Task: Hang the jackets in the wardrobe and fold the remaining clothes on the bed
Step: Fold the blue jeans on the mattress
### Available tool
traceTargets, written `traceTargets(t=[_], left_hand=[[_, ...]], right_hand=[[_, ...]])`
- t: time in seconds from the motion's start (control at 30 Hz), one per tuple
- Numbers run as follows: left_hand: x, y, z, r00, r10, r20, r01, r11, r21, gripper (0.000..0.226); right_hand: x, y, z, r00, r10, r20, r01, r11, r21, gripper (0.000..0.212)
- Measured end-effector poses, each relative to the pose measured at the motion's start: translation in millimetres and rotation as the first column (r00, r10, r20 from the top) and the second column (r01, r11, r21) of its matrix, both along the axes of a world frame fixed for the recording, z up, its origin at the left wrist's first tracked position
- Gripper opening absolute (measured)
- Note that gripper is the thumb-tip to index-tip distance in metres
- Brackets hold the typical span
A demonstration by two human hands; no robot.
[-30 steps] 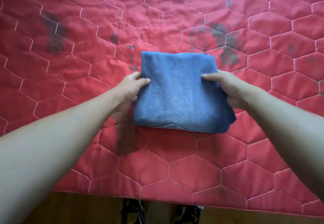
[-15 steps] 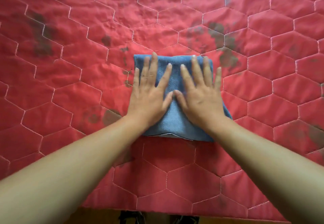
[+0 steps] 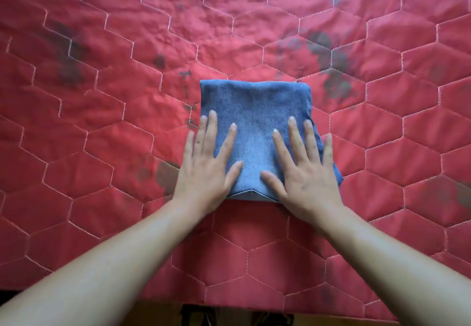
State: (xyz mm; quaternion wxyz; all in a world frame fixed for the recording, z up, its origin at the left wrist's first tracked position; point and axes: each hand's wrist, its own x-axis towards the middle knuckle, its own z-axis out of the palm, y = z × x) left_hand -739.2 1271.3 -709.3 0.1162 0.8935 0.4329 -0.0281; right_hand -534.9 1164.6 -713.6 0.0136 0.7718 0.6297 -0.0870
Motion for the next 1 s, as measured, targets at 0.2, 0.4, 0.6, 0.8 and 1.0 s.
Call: traceTargets(t=[0.2, 0.4, 0.6, 0.8, 1.0], left_hand=[[-5, 5, -23, 1.000, 0.019, -0.010, -0.020, 0.991, -0.133, 0.078], [29, 61, 16, 0.999, -0.003, 0.035, 0.001, 0.998, 0.070, 0.078], [78, 140, 30, 0.979, -0.131, -0.156, 0.078, 0.948, -0.309, 0.079], [59, 100, 66, 0.881, -0.347, -0.322, 0.049, 0.743, -0.668, 0.034], [43, 66, 131, 0.938, -0.290, -0.193, 0.111, 0.775, -0.623, 0.026]], right_hand=[[3, -2, -23, 1.000, 0.002, -0.028, -0.006, 0.992, -0.127, 0.089], [26, 51, 15, 0.998, 0.017, -0.054, -0.015, 0.999, 0.037, 0.085], [64, 133, 18, 0.969, -0.020, -0.248, -0.040, 0.971, -0.236, 0.088], [38, 92, 56, 0.982, 0.064, -0.178, -0.149, 0.841, -0.521, 0.052], [26, 68, 137, 0.952, 0.106, -0.286, -0.234, 0.854, -0.465, 0.043]])
